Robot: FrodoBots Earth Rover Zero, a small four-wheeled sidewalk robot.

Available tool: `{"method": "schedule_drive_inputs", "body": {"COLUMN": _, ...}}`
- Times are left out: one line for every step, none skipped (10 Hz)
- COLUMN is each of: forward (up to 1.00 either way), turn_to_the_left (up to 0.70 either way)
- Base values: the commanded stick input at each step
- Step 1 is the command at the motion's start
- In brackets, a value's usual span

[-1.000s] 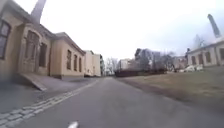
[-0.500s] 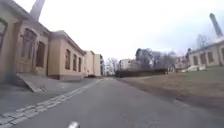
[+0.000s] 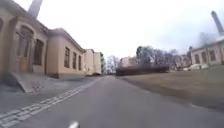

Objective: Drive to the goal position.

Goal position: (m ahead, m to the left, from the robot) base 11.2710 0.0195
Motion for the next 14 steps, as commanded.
{"method": "schedule_drive_inputs", "body": {"forward": 1.00, "turn_to_the_left": 0.00}}
{"method": "schedule_drive_inputs", "body": {"forward": 1.00, "turn_to_the_left": 0.00}}
{"method": "schedule_drive_inputs", "body": {"forward": 1.00, "turn_to_the_left": 0.00}}
{"method": "schedule_drive_inputs", "body": {"forward": 1.00, "turn_to_the_left": 0.00}}
{"method": "schedule_drive_inputs", "body": {"forward": 1.00, "turn_to_the_left": 0.00}}
{"method": "schedule_drive_inputs", "body": {"forward": 1.00, "turn_to_the_left": 0.00}}
{"method": "schedule_drive_inputs", "body": {"forward": 1.00, "turn_to_the_left": 0.00}}
{"method": "schedule_drive_inputs", "body": {"forward": 1.00, "turn_to_the_left": 0.00}}
{"method": "schedule_drive_inputs", "body": {"forward": 1.00, "turn_to_the_left": 0.00}}
{"method": "schedule_drive_inputs", "body": {"forward": 1.00, "turn_to_the_left": 0.00}}
{"method": "schedule_drive_inputs", "body": {"forward": 1.00, "turn_to_the_left": 0.00}}
{"method": "schedule_drive_inputs", "body": {"forward": 1.00, "turn_to_the_left": 0.00}}
{"method": "schedule_drive_inputs", "body": {"forward": 1.00, "turn_to_the_left": 0.00}}
{"method": "schedule_drive_inputs", "body": {"forward": 1.00, "turn_to_the_left": 0.00}}
